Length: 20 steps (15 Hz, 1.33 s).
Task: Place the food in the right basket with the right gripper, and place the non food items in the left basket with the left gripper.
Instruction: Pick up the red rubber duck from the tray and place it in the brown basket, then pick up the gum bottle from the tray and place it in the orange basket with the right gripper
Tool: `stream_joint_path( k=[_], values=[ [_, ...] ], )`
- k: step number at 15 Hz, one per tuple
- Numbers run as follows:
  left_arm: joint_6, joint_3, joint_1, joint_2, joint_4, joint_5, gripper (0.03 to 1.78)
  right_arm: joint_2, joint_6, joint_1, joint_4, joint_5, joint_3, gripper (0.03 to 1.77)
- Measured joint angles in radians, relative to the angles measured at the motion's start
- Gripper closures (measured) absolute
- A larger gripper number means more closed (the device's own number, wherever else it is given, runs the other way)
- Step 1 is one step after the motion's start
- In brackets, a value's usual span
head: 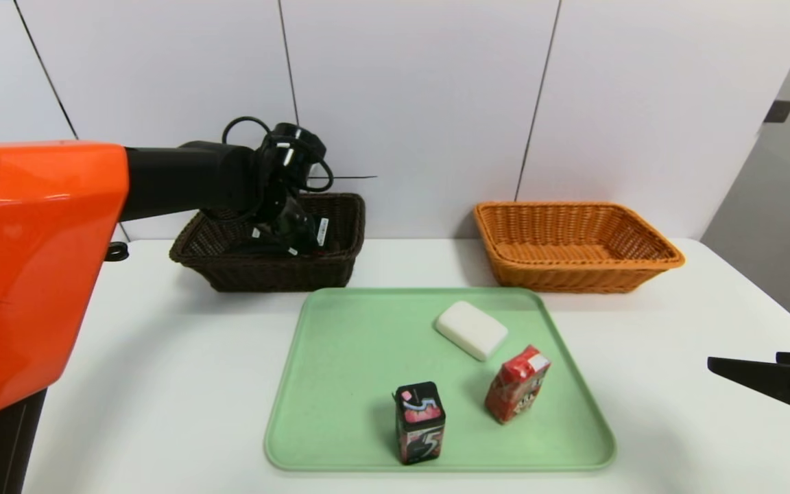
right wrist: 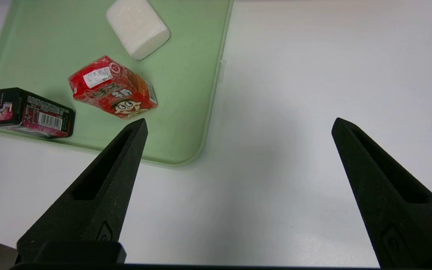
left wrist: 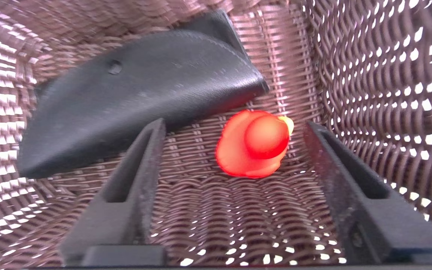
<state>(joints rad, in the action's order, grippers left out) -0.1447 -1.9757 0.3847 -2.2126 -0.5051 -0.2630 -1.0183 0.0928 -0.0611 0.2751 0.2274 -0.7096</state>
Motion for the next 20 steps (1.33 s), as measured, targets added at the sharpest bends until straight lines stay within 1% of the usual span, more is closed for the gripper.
stream_joint_path(
  k=[5,8,10,16,18,20],
  values=[
    [-0.006,0.0,-0.023,0.105,0.011,-0.007,0.3,0.008,0.001,0.0,0.001,0.0,0.002,0.1],
    [-0.05,0.006,-0.028,0.181,-0.011,-0.008,0.24,0.009,0.003,0.0,-0.002,-0.001,0.003,0.1],
    [-0.097,0.01,-0.02,0.233,-0.083,-0.008,0.21,0.011,0.003,0.0,-0.002,-0.005,0.003,0.1],
    [-0.255,0.035,0.076,0.384,-0.292,-0.008,0.15,0.013,0.002,0.0,-0.018,-0.006,0.004,0.1],
    [-0.31,0.07,0.105,0.433,-0.36,-0.008,0.14,0.013,-0.003,0.0,-0.018,-0.005,0.009,0.1],
    [-0.352,0.138,0.132,0.479,-0.385,-0.009,0.14,0.011,-0.005,-0.001,-0.019,0.0,-0.001,0.1]
  ],
)
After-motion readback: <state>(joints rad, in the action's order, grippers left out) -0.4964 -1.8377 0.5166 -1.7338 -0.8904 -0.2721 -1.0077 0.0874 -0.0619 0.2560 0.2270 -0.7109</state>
